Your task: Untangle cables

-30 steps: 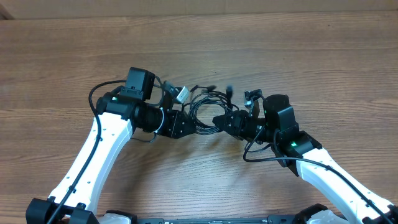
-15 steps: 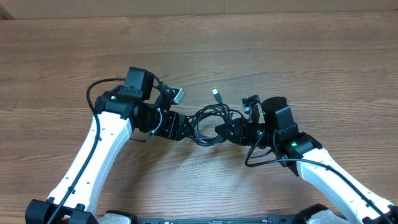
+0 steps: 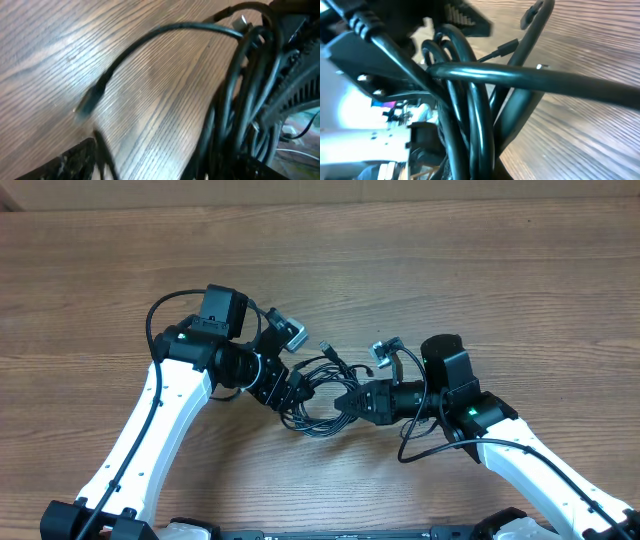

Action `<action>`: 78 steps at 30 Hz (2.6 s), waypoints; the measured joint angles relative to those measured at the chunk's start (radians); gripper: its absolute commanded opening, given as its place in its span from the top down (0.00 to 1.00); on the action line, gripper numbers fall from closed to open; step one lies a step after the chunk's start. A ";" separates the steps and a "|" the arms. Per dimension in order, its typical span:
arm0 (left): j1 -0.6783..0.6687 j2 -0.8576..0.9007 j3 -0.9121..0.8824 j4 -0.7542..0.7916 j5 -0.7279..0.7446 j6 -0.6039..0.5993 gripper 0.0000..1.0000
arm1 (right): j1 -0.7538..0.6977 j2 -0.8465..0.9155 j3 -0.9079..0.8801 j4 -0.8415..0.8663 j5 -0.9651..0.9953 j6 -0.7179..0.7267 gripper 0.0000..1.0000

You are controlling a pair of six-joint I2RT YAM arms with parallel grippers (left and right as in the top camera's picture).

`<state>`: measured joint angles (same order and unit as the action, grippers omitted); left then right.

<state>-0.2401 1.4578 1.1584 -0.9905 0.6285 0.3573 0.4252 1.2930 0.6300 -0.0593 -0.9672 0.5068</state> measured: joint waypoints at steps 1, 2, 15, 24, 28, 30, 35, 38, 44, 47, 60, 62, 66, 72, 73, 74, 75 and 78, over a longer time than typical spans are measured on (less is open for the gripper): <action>0.000 0.000 0.000 0.005 0.010 0.006 0.33 | 0.000 0.000 0.000 0.003 -0.010 -0.002 0.96; 0.000 0.000 0.000 0.011 0.022 0.013 0.39 | -0.002 0.000 0.000 0.005 -0.017 -0.003 0.96; -0.001 0.000 0.000 0.018 0.136 0.034 0.96 | -0.008 0.000 0.000 0.007 -0.025 0.010 0.92; -0.001 0.000 0.000 0.057 0.106 -0.166 0.95 | -0.008 0.000 0.000 0.008 -0.031 0.060 0.80; -0.001 0.000 0.000 0.103 0.032 -0.377 0.96 | -0.006 0.000 0.000 0.006 -0.023 0.110 0.46; 0.000 0.000 0.000 0.117 0.000 -0.463 0.96 | -0.006 0.000 0.000 0.007 -0.019 0.126 0.31; 0.000 0.000 0.000 0.105 -0.089 -0.635 0.96 | -0.006 0.000 0.000 0.006 0.033 0.180 0.00; 0.000 0.000 0.000 0.101 -0.129 -0.700 0.96 | -0.006 0.000 0.000 0.005 0.095 0.226 0.00; 0.000 0.000 0.000 0.097 -0.154 -0.752 0.96 | -0.005 0.000 0.000 0.002 0.181 0.341 0.00; 0.000 0.000 0.000 0.091 -0.155 -0.760 0.96 | -0.005 0.000 0.000 0.000 0.203 0.418 0.00; 0.000 0.000 0.000 -0.013 -0.097 -0.794 0.96 | -0.005 0.000 0.000 -0.065 0.209 0.528 0.00; 0.000 0.000 0.000 -0.019 -0.094 -0.797 0.96 | -0.005 0.000 0.000 -0.101 0.209 0.533 0.00; 0.000 0.000 0.000 -0.020 -0.089 -0.807 0.95 | -0.005 0.000 0.000 -0.190 0.208 0.536 0.00; 0.000 0.000 0.000 -0.020 -0.086 -0.832 0.96 | -0.005 0.000 0.000 -0.274 0.208 0.488 0.00; 0.000 0.000 0.000 -0.022 -0.086 -0.834 0.96 | -0.005 0.000 0.000 -0.278 0.209 0.480 0.00; 0.000 0.000 0.000 -0.026 -0.087 -0.834 0.96 | -0.005 0.000 0.000 -0.279 0.209 0.472 0.00; 0.000 0.000 0.000 -0.030 -0.086 -0.834 0.96 | -0.005 0.000 0.000 -0.279 0.209 0.464 0.00; 0.000 0.000 0.000 -0.027 -0.087 -0.834 0.96 | -0.005 0.000 0.000 -0.277 0.217 0.454 0.00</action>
<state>-0.2401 1.4578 1.1584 -1.0176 0.5419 -0.4763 0.4206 1.2930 0.6300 -0.3363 -0.7502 0.9604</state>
